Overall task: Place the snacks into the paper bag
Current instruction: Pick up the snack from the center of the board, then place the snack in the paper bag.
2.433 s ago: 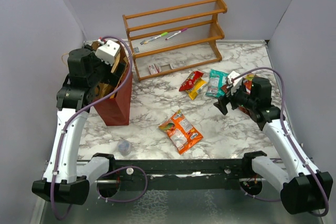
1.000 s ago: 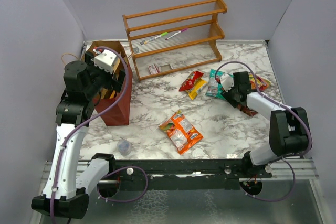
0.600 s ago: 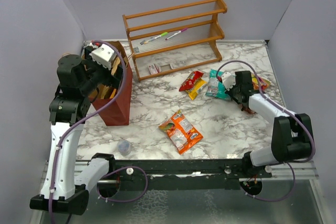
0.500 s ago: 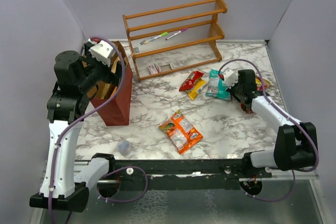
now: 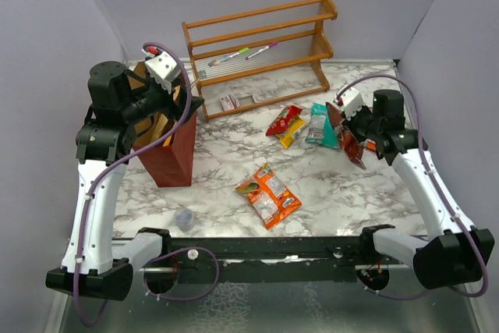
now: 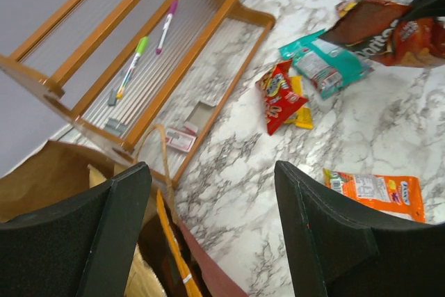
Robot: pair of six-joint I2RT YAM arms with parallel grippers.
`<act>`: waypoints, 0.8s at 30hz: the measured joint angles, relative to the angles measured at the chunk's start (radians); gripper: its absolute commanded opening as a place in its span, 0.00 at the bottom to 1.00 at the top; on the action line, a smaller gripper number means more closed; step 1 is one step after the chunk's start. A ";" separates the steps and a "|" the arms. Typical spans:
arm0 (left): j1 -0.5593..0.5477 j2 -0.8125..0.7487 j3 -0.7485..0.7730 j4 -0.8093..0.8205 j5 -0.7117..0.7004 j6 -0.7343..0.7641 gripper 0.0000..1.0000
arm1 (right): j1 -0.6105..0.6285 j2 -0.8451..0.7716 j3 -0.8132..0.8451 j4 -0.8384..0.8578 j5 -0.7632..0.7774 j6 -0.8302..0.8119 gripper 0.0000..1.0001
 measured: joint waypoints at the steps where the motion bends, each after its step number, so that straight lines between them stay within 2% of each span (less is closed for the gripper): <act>1: -0.003 0.002 0.000 0.006 0.020 -0.003 0.73 | 0.000 -0.008 0.025 -0.022 -0.034 0.004 0.01; 6: -0.029 0.009 0.000 0.051 0.095 -0.012 0.72 | 0.000 -0.037 0.106 -0.105 -0.228 0.013 0.01; 12: -0.065 0.028 0.001 0.078 0.148 -0.008 0.72 | 0.000 -0.044 0.123 -0.161 -0.461 0.023 0.01; 18: -0.128 0.034 0.001 0.079 0.195 0.041 0.70 | 0.000 -0.058 0.123 -0.154 -0.697 0.056 0.01; 24: -0.235 0.061 0.003 0.063 0.228 0.135 0.69 | 0.000 -0.092 0.123 -0.098 -0.864 0.112 0.01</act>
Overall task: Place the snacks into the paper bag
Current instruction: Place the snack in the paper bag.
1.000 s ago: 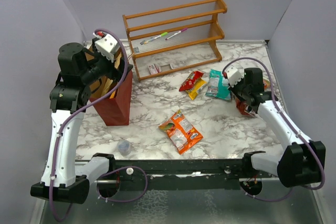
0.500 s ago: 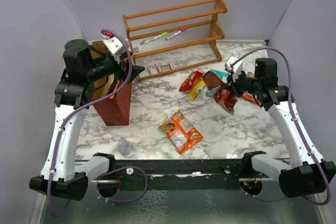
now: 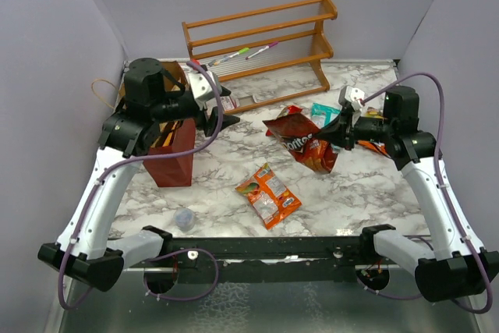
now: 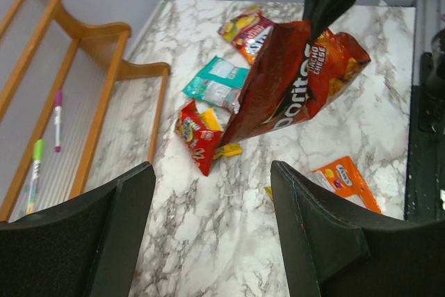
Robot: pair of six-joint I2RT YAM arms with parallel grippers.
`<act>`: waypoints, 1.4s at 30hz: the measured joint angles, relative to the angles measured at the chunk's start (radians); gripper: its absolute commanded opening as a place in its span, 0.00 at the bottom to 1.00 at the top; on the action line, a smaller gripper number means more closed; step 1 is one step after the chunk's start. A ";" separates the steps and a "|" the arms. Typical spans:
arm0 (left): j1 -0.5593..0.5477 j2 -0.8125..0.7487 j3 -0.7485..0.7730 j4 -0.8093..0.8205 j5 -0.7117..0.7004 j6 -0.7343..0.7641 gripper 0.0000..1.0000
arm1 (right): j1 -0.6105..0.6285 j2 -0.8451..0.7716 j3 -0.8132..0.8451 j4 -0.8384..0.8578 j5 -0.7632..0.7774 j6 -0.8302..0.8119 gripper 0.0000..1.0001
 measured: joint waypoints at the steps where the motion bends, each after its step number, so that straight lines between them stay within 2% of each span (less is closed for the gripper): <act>1: -0.016 0.012 0.004 -0.007 0.003 0.012 0.69 | 0.000 -0.003 0.000 0.012 -0.022 0.009 0.01; 7: -0.064 0.095 0.023 -0.026 0.049 0.076 0.70 | 0.000 -0.032 0.000 0.082 -0.134 0.069 0.01; 11: -0.078 0.129 0.023 -0.051 0.081 0.130 0.76 | 0.000 -0.065 0.000 0.137 -0.199 0.116 0.01; 17: -0.103 0.145 0.003 -0.024 0.152 0.183 0.78 | 0.000 -0.082 0.000 0.188 -0.286 0.181 0.01; 29: -0.138 0.154 -0.132 0.116 0.307 0.153 0.66 | 0.000 -0.094 0.000 0.252 -0.363 0.270 0.01; 37: -0.145 0.154 -0.211 0.296 0.359 -0.010 0.56 | 0.000 -0.100 -0.006 0.322 -0.390 0.325 0.01; 42: -0.146 0.154 -0.224 0.406 0.389 -0.110 0.43 | 0.000 -0.105 -0.024 0.339 -0.391 0.333 0.01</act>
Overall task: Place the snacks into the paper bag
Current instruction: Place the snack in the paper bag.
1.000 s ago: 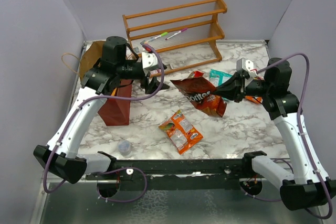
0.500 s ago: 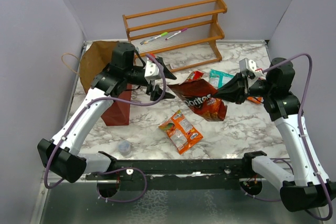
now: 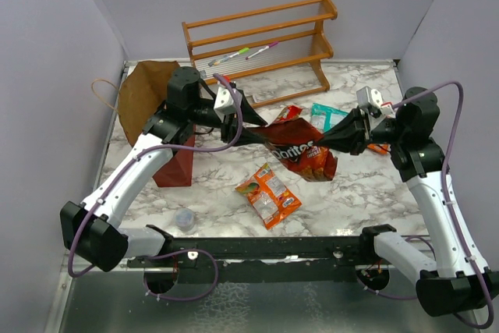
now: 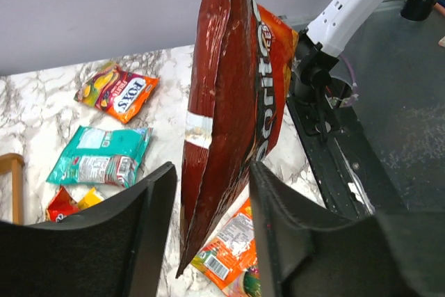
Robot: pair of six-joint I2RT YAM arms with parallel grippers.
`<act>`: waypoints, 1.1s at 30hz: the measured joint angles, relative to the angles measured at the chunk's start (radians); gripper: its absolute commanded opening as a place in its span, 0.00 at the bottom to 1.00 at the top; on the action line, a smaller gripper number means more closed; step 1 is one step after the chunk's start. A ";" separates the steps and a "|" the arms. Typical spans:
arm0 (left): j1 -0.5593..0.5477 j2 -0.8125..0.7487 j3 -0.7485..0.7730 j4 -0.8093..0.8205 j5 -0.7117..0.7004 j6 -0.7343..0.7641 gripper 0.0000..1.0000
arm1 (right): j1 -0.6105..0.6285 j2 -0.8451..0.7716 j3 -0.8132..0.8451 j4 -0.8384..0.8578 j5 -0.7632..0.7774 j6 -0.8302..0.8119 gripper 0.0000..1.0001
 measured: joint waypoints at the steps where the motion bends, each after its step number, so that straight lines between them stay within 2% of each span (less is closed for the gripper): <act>1: -0.002 0.000 -0.002 0.013 0.003 -0.013 0.39 | 0.000 0.000 -0.003 0.003 0.000 0.003 0.01; 6: -0.014 0.000 -0.022 0.071 0.007 -0.068 0.26 | 0.000 0.000 -0.014 0.023 0.000 0.022 0.01; 11: -0.019 0.000 -0.027 0.091 0.008 -0.098 0.00 | 0.000 0.000 -0.019 0.037 -0.001 0.034 0.01; 16: -0.018 -0.001 -0.028 0.101 0.008 -0.114 0.00 | 0.000 -0.002 -0.029 0.040 0.021 0.036 0.02; 20: -0.014 -0.014 -0.028 0.077 -0.007 -0.117 0.00 | 0.000 -0.002 -0.033 0.030 0.083 0.012 0.18; 28: 0.027 -0.074 -0.001 -0.065 -0.110 -0.065 0.00 | 0.000 0.017 -0.041 -0.031 0.207 -0.116 0.68; 30: 0.051 -0.091 0.010 -0.098 -0.139 -0.047 0.00 | 0.000 0.015 -0.047 -0.047 0.237 -0.145 0.76; 33: 0.105 -0.119 0.037 -0.149 -0.166 -0.034 0.00 | 0.000 -0.006 -0.077 -0.055 0.274 -0.179 0.81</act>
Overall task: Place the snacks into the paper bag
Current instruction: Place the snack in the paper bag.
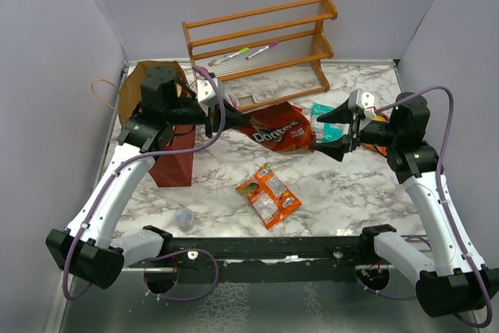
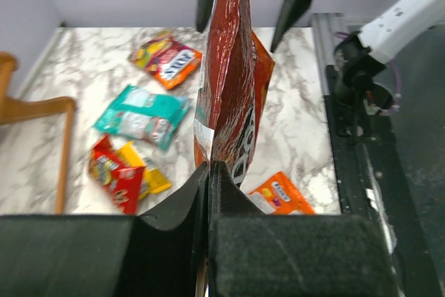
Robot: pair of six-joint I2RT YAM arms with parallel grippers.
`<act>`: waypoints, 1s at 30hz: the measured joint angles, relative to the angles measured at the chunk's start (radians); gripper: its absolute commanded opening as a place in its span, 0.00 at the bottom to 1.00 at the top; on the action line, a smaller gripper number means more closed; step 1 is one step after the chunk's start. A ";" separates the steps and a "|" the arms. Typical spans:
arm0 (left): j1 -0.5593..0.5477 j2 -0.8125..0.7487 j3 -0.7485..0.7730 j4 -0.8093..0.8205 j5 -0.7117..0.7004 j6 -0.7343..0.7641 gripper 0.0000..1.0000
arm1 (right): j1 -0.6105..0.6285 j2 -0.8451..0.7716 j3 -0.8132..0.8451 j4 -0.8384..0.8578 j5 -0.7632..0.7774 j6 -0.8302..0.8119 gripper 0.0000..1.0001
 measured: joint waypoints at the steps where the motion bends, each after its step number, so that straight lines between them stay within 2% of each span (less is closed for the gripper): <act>1: 0.022 -0.010 0.014 -0.016 -0.008 0.001 0.00 | 0.000 -0.010 -0.014 -0.005 0.014 -0.011 0.81; 8: 0.140 -0.068 0.124 -0.084 -0.053 -0.019 0.00 | 0.000 -0.053 -0.113 -0.024 0.117 -0.086 0.82; 17: 0.230 -0.108 0.298 -0.151 -0.145 -0.130 0.00 | 0.000 -0.065 -0.211 -0.022 0.183 -0.097 0.82; 30: 0.297 -0.116 0.517 -0.275 -0.478 -0.140 0.00 | 0.000 -0.093 -0.235 -0.003 0.204 -0.098 0.81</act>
